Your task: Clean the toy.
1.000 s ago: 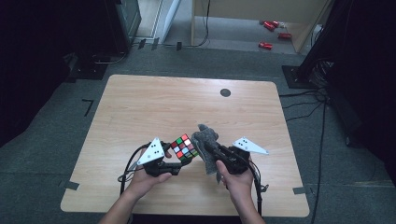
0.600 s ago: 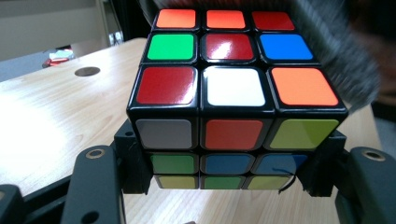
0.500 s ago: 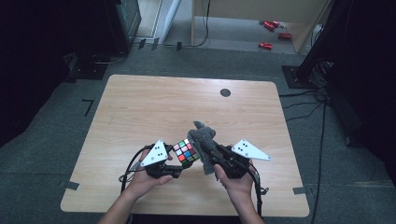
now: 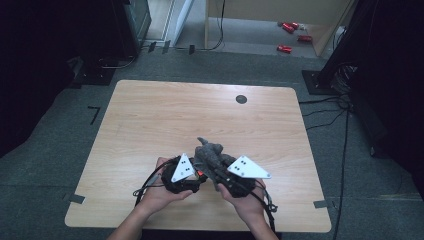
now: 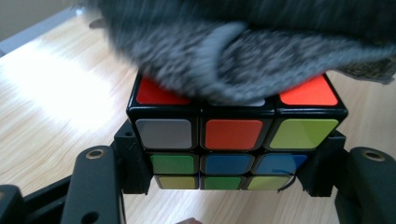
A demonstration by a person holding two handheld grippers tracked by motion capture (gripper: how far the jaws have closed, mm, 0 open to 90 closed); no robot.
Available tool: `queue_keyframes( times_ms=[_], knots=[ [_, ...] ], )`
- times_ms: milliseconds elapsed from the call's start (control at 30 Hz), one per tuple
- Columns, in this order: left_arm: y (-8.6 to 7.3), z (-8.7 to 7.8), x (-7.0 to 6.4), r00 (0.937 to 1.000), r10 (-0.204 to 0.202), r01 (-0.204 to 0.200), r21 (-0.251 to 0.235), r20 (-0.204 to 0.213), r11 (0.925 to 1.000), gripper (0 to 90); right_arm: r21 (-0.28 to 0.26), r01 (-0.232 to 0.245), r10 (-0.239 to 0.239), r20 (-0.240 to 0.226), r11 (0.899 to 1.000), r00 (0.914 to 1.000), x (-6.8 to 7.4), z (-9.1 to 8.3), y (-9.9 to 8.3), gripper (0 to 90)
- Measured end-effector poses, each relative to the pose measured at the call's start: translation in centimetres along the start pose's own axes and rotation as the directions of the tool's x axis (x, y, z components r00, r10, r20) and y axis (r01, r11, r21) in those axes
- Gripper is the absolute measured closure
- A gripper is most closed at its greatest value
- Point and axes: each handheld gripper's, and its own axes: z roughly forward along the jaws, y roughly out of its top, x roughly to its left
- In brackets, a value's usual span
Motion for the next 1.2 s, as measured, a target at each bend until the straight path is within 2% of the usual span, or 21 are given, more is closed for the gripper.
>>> queue_keyframes(
  times_ms=[67, 167, 200, 233, 267, 333, 400, 467, 533, 567, 600, 667, 733, 767, 833, 900, 933, 1033, 1100, 1133, 1200],
  knots=[
    [0.2, 0.1, -0.3, 0.9996, 0.021, -0.020, 0.036, -0.016, 0.9991, 35.3, 0.020, 0.049, -0.049, 0.008, 0.999, 0.9988, 0.9, 0.6, -0.4, 73.8],
    [0.4, -0.2, -0.1, 0.9999, -0.008, 0.008, 0.017, -0.007, 0.9998, 35.4, 0.011, 0.093, -0.093, 0.034, 0.996, 0.9951, 1.3, 0.7, -0.5, 74.0],
    [0.5, -0.4, 0.0, 0.9998, -0.017, 0.017, 0.015, -0.005, 0.9997, 35.4, 0.003, 0.087, -0.087, 0.053, 0.996, 0.9947, 0.9, 0.6, -0.3, 74.1],
    [0.6, -0.4, 0.1, 0.9997, -0.021, 0.021, 0.014, -0.009, 0.9997, 35.4, -0.001, 0.062, -0.061, 0.077, 0.998, 0.9951, 0.2, 0.5, -0.3, 74.2],
    [0.6, -0.4, 0.1, 0.9996, -0.025, 0.025, 0.018, -0.011, 0.9995, 35.4, 0.000, 0.038, -0.038, 0.078, 0.999, 0.9963, -0.3, 0.4, -0.3, 74.2],
    [0.6, -0.3, 0.1, 0.9996, -0.028, 0.028, 0.024, -0.009, 0.9993, 35.4, -0.003, -0.010, 0.010, 0.048, 1.000, 0.9988, -0.7, 0.3, -0.4, 74.2],
    [0.7, -0.2, 0.1, 0.9988, -0.046, 0.047, 0.033, -0.014, 0.9984, 35.4, 0.003, 0.022, -0.022, 0.011, 1.000, 0.9997, 0.2, 0.3, -0.5, 74.2],
    [0.7, -0.1, 0.0, 0.9989, -0.042, 0.043, 0.040, -0.019, 0.9983, 35.4, 0.010, 0.053, -0.053, -0.026, 0.999, 0.9983, 1.3, 0.7, -0.4, 74.3],
    [0.6, -0.2, 0.0, 0.9991, -0.039, 0.039, 0.039, -0.019, 0.9985, 35.4, 0.008, 0.074, -0.074, -0.025, 0.997, 0.9970, 1.6, 1.0, -0.4, 74.5],
    [0.7, -0.3, 0.1, 0.9990, -0.041, 0.042, 0.037, -0.019, 0.9984, 35.4, 0.003, 0.064, -0.064, -0.017, 0.998, 0.9978, 1.3, 1.0, -0.4, 74.6],
    [0.7, -0.4, 0.1, 0.9990, -0.040, 0.041, 0.037, -0.021, 0.9985, 35.4, 0.001, 0.035, -0.035, -0.015, 0.999, 0.9993, 0.8, 1.0, -0.4, 74.6],
    [0.7, -0.4, 0.2, 0.9988, -0.040, 0.041, 0.041, -0.029, 0.9983, 35.4, -0.006, -0.007, 0.007, 0.023, 1.000, 0.9997, -0.4, 0.8, -0.6, 74.6],
    [0.6, -0.2, 0.2, 0.9987, -0.045, 0.046, 0.046, -0.025, 0.9979, 35.4, -0.005, -0.047, 0.047, 0.021, 0.999, 0.9987, -1.1, 0.7, -0.8, 74.6],
    [0.6, -0.2, 0.3, 0.9985, -0.049, 0.050, 0.050, -0.025, 0.9975, 35.4, -0.004, -0.050, 0.050, 0.010, 0.999, 0.9987, -1.0, 0.7, -0.9, 74.6],
    [0.6, 0.0, 0.2, 0.9981, -0.058, 0.059, 0.056, -0.022, 0.9967, 35.4, 0.007, -0.014, 0.014, -0.010, 1.000, 0.9999, 0.1, 1.0, -0.8, 74.6],
    [0.7, -0.1, 0.1, 0.9984, -0.055, 0.056, 0.042, -0.016, 0.9976, 35.4, 0.000, 0.012, -0.012, -0.042, 1.000, 0.9990, 1.0, 1.2, -0.7, 74.7],
    [0.7, -0.3, 0.0, 0.9985, -0.051, 0.052, 0.026, -0.018, 0.9983, 35.4, -0.001, 0.014, -0.014, -0.040, 1.000, 0.9991, 1.1, 1.1, -0.6, 74.7],
    [1.0, -0.6, -0.1, 0.9978, -0.057, 0.056, -0.009, -0.033, 0.9984, 35.4, -0.029, -0.019, 0.018, -0.021, 0.999, 0.9996, 0.0, 0.6, -0.3, 74.9],
    [1.0, -0.5, 0.0, 0.9973, -0.068, 0.067, -0.006, -0.028, 0.9977, 35.4, -0.035, -0.050, 0.050, 0.023, 0.998, 0.9985, -0.9, 0.3, -0.2, 75.0],
    [0.9, -0.4, 0.0, 0.9971, -0.073, 0.073, 0.000, -0.021, 0.9973, 35.4, -0.028, -0.068, 0.068, 0.017, 0.997, 0.9975, -1.1, 0.3, -0.2, 75.0],
    [0.8, -0.1, 0.0, 0.9970, -0.075, 0.075, 0.014, -0.019, 0.9971, 35.3, -0.016, -0.057, 0.058, 0.010, 0.998, 0.9983, -0.6, 0.5, -0.4, 75.0]
  ],
)
